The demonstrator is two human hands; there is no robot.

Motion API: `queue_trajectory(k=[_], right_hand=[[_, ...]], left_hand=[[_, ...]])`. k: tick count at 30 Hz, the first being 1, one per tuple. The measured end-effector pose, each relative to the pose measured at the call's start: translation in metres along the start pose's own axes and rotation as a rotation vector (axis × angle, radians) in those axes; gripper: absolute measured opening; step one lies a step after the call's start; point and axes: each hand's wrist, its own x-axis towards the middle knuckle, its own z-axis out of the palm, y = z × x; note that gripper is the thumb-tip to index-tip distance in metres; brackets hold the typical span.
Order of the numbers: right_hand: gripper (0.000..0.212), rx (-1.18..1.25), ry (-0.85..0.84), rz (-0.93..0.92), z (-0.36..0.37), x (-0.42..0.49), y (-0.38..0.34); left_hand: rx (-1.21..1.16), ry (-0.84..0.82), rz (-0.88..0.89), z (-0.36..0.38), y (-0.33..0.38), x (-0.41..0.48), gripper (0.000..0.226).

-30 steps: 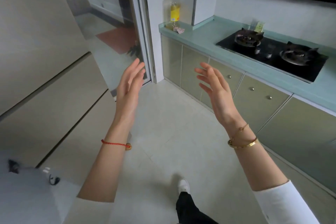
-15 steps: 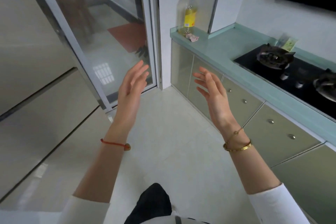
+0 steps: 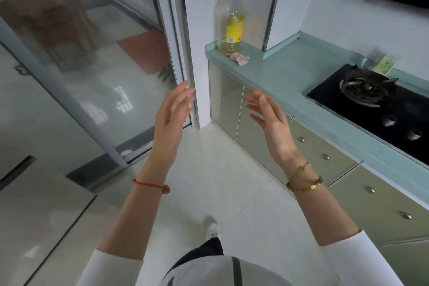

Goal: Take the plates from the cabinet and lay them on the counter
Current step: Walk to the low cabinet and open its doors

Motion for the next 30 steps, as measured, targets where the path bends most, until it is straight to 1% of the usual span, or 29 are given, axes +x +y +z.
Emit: queue_trajectory(k=[3,9,18,21,30], right_hand=[[0.036,0.011,0.036,0.015,0.005,0.052,0.005],[0.037,0.027,0.1,0.062,0.009,0.144,0.017],[0.036,-0.001,0.118,0.078,0.0,0.273,0.044],[0.036,-0.016,0.125,0.079,-0.003,0.317,0.047],[0.037,-0.066,0.151,0.144,0.002,0.413,0.06]], left_hand=[[-0.017,-0.03,-0.029,0.007,-0.01,0.058,0.024],[-0.004,-0.059,-0.098,0.024,-0.035,0.158,0.035],[0.03,-0.098,-0.135,0.051,-0.075,0.284,0.035],[0.041,-0.103,-0.148,0.065,-0.087,0.327,0.039],[0.053,-0.176,-0.23,0.088,-0.129,0.428,0.039]])
